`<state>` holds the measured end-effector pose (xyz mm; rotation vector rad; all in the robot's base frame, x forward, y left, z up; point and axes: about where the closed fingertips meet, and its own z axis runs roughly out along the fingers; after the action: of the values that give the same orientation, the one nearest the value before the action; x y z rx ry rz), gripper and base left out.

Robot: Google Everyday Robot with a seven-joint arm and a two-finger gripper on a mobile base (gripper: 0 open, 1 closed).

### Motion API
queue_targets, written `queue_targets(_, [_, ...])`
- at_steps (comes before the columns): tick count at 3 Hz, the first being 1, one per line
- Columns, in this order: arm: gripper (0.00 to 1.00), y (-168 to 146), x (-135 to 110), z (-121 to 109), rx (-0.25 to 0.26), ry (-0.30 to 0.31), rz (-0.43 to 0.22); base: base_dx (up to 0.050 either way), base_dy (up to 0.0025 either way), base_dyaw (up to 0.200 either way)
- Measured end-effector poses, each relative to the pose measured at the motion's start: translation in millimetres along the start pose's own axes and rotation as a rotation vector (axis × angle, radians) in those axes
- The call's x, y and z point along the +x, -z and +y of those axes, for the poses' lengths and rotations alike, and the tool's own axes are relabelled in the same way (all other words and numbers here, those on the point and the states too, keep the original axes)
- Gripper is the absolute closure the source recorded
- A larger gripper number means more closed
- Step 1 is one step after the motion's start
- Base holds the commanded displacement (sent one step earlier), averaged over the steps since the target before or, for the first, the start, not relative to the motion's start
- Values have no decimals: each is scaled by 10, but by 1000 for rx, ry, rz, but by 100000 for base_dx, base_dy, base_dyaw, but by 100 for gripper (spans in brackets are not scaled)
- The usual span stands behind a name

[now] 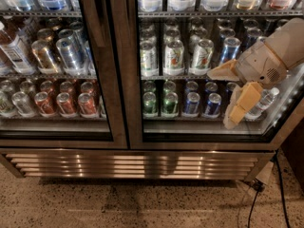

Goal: Open right fridge door

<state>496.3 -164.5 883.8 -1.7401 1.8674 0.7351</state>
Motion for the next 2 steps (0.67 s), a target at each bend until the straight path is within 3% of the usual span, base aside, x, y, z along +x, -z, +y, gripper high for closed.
queue_targets(1, [0,-29,8,259,-17,44,-79,0,0,0])
queue_targets(2, [0,-53,296,685,-3,53,-112,0,0,0])
